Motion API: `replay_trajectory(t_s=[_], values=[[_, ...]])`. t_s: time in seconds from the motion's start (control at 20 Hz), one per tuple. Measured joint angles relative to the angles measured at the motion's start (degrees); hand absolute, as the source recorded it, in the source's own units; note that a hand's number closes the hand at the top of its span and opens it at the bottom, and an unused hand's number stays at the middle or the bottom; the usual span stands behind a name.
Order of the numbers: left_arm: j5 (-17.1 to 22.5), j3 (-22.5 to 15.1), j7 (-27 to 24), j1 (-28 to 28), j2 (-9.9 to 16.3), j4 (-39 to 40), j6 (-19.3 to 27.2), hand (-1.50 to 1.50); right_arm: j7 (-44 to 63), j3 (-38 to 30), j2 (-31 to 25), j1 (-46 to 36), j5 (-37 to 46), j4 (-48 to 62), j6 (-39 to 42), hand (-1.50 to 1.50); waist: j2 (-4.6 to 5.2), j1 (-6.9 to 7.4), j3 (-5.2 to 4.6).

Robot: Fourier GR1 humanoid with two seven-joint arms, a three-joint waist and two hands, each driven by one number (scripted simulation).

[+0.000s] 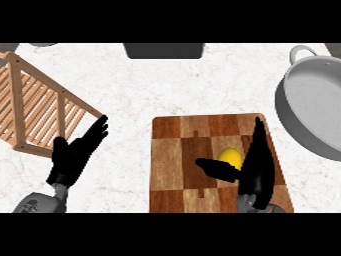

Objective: Pick the lemon from the cutting board and place it in the pot

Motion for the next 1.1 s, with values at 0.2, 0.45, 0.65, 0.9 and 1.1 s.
replay_trajectory(t_s=[0.2,0.45,0.65,0.9,1.1], values=[[-0.92,1.09,-0.27,-0.26,-0.91,1.27,-1.09,0.0,-1.17,-0.39,-0.01,2.23,1.8,-0.23,-0.18,-1.5,-0.01,-0.03,0.02],[-2.01,2.35,1.41,0.84,-1.44,-1.36,-2.13,0.0,-5.77,-0.62,-0.28,8.85,1.61,-1.95,-2.52,-1.5,-0.04,-0.04,0.03],[-3.45,2.35,1.79,0.66,-3.17,-1.39,-1.63,0.0,-10.11,0.76,-0.74,12.27,-2.38,-3.2,-5.66,-1.5,-0.02,-0.07,0.05],[-3.93,3.23,1.99,0.47,-3.7,-1.07,-2.36,0.0,-17.78,1.59,-0.36,13.66,-9.42,-2.83,-10.96,-1.5,-0.01,0.01,0.07],[-4.91,3.92,1.54,-0.42,-4.53,0.45,-2.52,0.0,-24.96,0.05,-0.36,13.74,-17.67,-1.47,-14.35,-1.5,0.01,-0.02,0.07]])
